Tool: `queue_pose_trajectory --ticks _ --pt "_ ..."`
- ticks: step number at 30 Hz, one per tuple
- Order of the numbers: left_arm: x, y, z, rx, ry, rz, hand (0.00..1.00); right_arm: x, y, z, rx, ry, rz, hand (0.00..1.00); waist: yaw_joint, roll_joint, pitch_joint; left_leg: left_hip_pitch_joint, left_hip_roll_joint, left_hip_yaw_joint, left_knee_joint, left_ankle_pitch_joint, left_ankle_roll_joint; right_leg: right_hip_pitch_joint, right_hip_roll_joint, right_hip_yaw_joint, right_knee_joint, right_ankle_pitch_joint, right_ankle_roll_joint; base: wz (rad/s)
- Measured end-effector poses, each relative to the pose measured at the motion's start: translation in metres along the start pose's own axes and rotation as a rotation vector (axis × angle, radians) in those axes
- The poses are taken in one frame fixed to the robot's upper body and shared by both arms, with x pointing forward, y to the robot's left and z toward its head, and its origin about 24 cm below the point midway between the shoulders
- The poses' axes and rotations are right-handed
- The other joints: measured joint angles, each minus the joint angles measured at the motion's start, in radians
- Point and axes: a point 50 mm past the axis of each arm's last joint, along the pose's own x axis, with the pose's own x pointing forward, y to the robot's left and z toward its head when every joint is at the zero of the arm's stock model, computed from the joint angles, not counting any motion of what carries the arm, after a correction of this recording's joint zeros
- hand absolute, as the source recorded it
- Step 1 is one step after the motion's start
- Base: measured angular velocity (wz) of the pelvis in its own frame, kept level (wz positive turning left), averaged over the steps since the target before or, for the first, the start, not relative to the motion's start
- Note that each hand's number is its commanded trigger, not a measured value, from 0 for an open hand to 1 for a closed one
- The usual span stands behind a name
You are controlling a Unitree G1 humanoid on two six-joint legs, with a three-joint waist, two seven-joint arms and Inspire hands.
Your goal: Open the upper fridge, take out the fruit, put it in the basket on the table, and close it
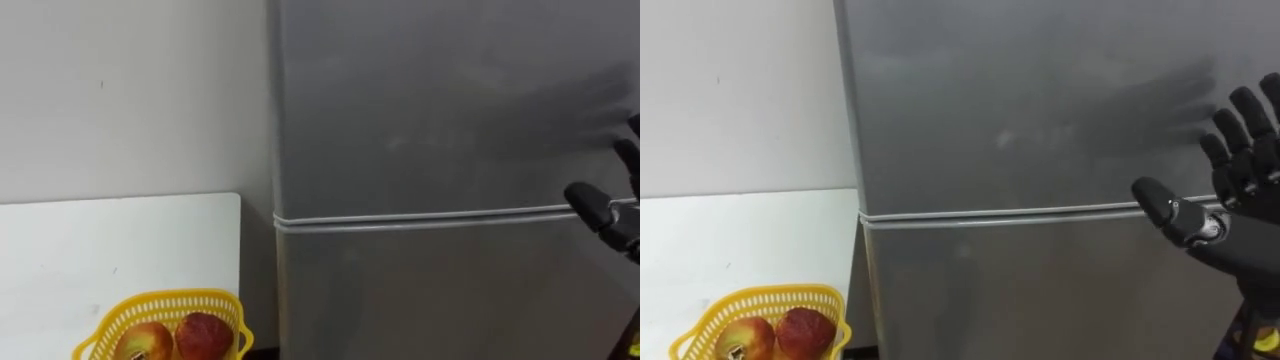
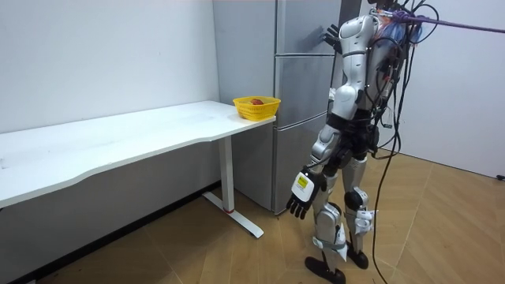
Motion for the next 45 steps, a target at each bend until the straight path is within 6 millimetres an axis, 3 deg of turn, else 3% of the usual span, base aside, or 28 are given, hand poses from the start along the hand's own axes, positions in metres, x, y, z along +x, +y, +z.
queue_pose_trajectory --ticks 5,11,18,25,29,33,36,39,45 --pt "0.000 0.000 0.000 -0.005 0.001 0.001 0.00 0.000 -0.002 -0.001 -0.133 0.015 -0.033 0.00 0.003 0.002 0.0036 0.000 0.003 0.004 -0.001 -0.001 0.001 -0.006 0.001 0.010 0.009 0.000 -0.001 -0.04" --pt "0.000 0.000 -0.001 -0.005 0.003 0.000 0.00 -0.002 -0.004 -0.002 -0.152 0.019 -0.069 0.00 0.002 0.010 0.0007 0.001 0.004 0.006 0.000 -0.001 0.001 -0.005 0.002 0.011 0.011 0.001 -0.002 0.00" --pt "0.000 0.000 -0.001 -0.003 0.001 0.001 0.00 -0.014 -0.015 -0.009 -0.167 0.073 -0.142 0.00 0.004 0.009 0.0042 -0.001 0.005 0.003 -0.001 0.000 0.000 -0.008 0.003 0.012 0.010 0.002 -0.002 0.00" --pt "0.000 0.000 -0.004 0.001 0.034 0.019 0.00 -0.042 -0.052 -0.047 -0.269 0.286 -0.385 0.00 -0.002 -0.011 -0.0009 -0.003 0.004 0.015 -0.007 0.000 0.000 -0.013 0.000 0.011 0.010 0.002 -0.002 -0.02" --pt "-0.001 0.000 -0.006 0.011 0.058 0.017 0.00 -0.051 -0.061 -0.059 -0.288 0.357 -0.473 0.00 -0.014 -0.010 -0.0025 0.000 0.003 0.020 -0.014 0.000 0.001 -0.016 -0.001 0.014 0.010 0.002 -0.001 -0.04" --pt "-0.001 0.001 -0.003 0.010 0.053 0.022 0.00 -0.074 -0.069 -0.083 -0.318 0.480 -0.537 0.00 -0.011 -0.006 -0.0070 0.001 0.003 0.018 -0.013 0.001 0.001 -0.014 0.000 0.011 0.009 0.003 0.000 0.00" --pt "0.000 0.001 0.002 0.009 0.036 0.024 0.00 -0.090 -0.068 -0.098 -0.303 0.550 -0.577 0.00 -0.010 0.011 -0.0076 0.002 0.003 0.020 -0.013 0.000 0.001 -0.014 -0.001 0.011 0.009 0.004 0.001 0.00" --pt "0.000 0.001 0.004 0.009 0.032 0.028 0.00 -0.109 -0.071 -0.114 -0.316 0.653 -0.597 0.00 -0.009 0.023 -0.0027 0.001 0.002 0.022 -0.014 0.001 0.003 -0.015 -0.003 0.011 0.011 0.004 0.001 0.00" --pt "0.001 0.000 0.014 0.024 0.004 0.034 0.00 -0.177 -0.074 -0.163 -0.433 1.043 -0.599 0.00 -0.006 0.027 -0.0017 0.018 0.000 0.023 -0.019 0.003 0.003 -0.007 -0.004 0.011 0.009 0.002 0.002 0.00"
